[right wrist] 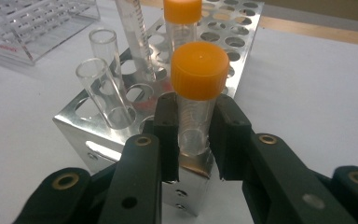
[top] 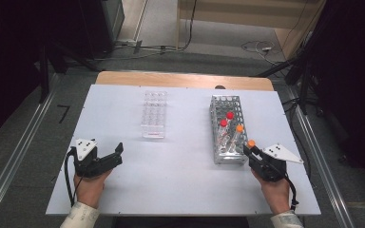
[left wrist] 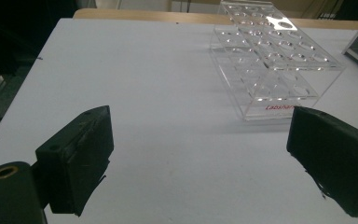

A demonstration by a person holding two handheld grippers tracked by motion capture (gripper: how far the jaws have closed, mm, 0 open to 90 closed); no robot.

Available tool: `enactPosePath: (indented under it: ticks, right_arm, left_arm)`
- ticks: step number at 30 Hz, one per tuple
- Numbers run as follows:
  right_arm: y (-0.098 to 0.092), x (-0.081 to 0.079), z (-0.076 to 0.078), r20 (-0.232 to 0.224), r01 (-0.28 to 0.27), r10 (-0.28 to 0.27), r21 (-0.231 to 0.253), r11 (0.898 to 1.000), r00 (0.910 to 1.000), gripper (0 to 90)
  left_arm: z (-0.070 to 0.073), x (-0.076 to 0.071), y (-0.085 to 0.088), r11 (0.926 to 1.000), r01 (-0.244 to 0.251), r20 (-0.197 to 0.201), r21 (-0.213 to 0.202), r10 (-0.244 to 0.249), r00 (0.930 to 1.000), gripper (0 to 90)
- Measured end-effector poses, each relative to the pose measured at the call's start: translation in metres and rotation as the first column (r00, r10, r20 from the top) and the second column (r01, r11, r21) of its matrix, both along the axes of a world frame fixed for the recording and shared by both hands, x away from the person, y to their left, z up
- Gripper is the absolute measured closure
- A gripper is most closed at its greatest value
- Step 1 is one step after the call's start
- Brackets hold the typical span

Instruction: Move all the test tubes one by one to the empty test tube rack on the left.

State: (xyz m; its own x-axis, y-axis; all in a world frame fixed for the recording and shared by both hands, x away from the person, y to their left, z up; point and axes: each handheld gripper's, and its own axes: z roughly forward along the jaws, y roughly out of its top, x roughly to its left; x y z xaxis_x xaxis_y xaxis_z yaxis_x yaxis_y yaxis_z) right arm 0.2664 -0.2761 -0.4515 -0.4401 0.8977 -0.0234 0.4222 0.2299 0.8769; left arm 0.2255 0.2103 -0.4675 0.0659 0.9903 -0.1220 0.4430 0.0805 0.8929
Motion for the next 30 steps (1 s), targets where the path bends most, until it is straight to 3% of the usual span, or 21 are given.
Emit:
enactPosePath:
  ticks: [19,30]
  right_arm:
    - [-0.007,-0.023,0.041,0.107,-0.009,0.001,0.071,0.997,0.9943,71.9]
    - [0.004,-0.039,0.045,0.1,-0.082,0.075,0.073,0.994,0.9922,72.0]
  left_arm:
    - [0.0,-0.001,-0.002,0.9999,0.012,0.003,0.0,-0.012,0.9999,7.4]
    - [0.001,-0.001,-0.005,0.9997,0.026,-0.004,0.007,-0.026,0.9997,7.4]
